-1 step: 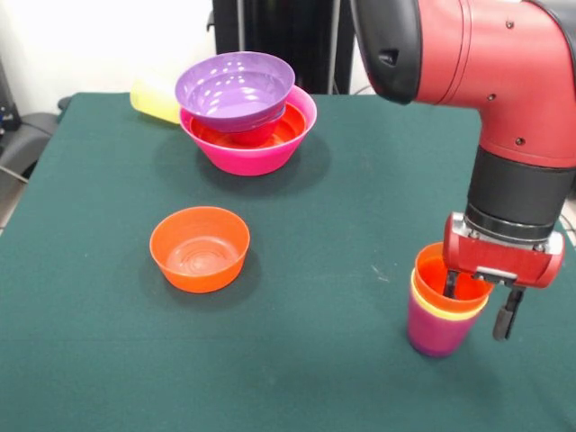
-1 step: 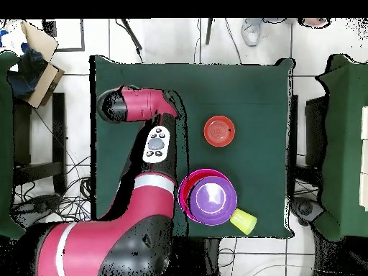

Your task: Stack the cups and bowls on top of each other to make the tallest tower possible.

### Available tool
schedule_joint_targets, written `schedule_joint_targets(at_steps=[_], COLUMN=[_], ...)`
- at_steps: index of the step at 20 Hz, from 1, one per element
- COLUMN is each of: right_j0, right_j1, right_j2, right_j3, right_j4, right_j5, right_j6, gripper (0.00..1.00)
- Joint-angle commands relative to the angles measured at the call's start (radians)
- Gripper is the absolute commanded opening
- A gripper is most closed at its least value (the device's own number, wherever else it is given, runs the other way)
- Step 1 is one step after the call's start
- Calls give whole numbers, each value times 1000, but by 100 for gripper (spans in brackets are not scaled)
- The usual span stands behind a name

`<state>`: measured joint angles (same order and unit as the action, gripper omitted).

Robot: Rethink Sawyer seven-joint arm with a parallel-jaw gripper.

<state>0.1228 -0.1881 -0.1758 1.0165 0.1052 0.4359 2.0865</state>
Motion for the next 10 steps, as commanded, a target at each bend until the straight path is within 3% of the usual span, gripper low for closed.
schedule_joint_targets(at_steps=[1,4,5,10], right_j0=[-37,-43,-49,-82], right_j1=[59,48,41,-12], right_j2=[124,130,137,162], right_j3=[21,40,51,111], right_j4=[-102,-112,-114,-137], right_j5=[-31,-60,-78,-42], right_j6=[-87,-90,-86,-141], gripper=[100,100,0,0])
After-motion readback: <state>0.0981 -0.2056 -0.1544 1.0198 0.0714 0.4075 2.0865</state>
